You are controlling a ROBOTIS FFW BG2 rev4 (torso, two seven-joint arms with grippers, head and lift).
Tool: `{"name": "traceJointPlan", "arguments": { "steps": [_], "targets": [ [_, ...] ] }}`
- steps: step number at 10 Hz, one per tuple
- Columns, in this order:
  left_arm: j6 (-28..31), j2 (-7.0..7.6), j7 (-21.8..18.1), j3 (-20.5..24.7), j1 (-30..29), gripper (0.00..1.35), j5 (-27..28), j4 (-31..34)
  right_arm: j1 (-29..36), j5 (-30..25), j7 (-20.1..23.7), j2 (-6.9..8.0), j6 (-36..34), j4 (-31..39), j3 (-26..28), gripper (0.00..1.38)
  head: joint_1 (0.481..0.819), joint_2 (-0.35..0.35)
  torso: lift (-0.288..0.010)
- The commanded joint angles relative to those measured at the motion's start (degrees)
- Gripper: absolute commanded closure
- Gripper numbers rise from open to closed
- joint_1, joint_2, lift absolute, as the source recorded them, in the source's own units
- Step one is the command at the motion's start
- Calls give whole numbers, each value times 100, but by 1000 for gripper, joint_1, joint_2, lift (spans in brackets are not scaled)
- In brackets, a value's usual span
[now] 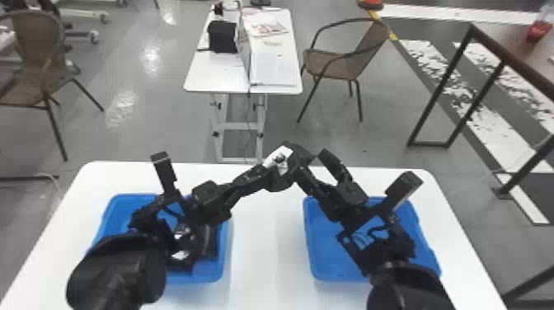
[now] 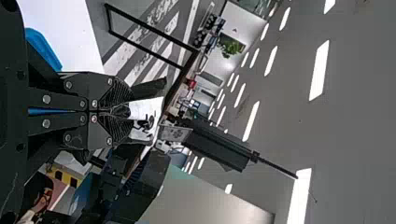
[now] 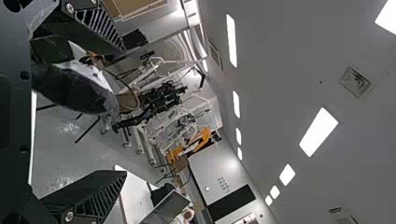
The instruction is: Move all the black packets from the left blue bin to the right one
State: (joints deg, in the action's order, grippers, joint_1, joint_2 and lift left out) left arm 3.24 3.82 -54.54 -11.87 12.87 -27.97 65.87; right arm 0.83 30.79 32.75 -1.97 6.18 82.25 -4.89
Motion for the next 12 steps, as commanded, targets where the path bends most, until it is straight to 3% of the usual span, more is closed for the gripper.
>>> {"name": "traceJointPlan", "arguments": {
  "steps": [1,2,3,4,6,10,11,12],
  "targets": [
    [-34,-74,-30,-184,155,1213,-7,-224,-83,23,29,21,-91,-16,-118,101,695,-102,0],
    [-60,-83,-30,-298,225,1213,-33,-294,-101,23,29,30,-91,-42,-197,108,695,-107,0],
    [-78,-83,-30,-386,278,1213,-113,-312,-136,-21,38,56,-117,-148,-250,437,695,-107,0],
    [-95,-83,-39,-413,295,1213,-156,-312,-145,6,3,82,-275,-183,-241,1010,695,-106,0],
    [-95,-74,-30,-421,278,1213,-200,-312,-74,85,-155,109,15,-192,-232,1289,695,-104,0],
    [-51,-83,58,-342,155,1210,-236,-312,-30,190,-287,126,243,-253,-215,1268,695,-118,0],
    [-16,-83,198,-263,58,1092,-253,-303,-57,181,-331,135,296,-368,-127,1268,695,-119,0],
    [142,-83,462,-26,-171,740,-218,-171,-118,85,-340,126,296,-587,128,1268,695,-120,0]
  ]
}}
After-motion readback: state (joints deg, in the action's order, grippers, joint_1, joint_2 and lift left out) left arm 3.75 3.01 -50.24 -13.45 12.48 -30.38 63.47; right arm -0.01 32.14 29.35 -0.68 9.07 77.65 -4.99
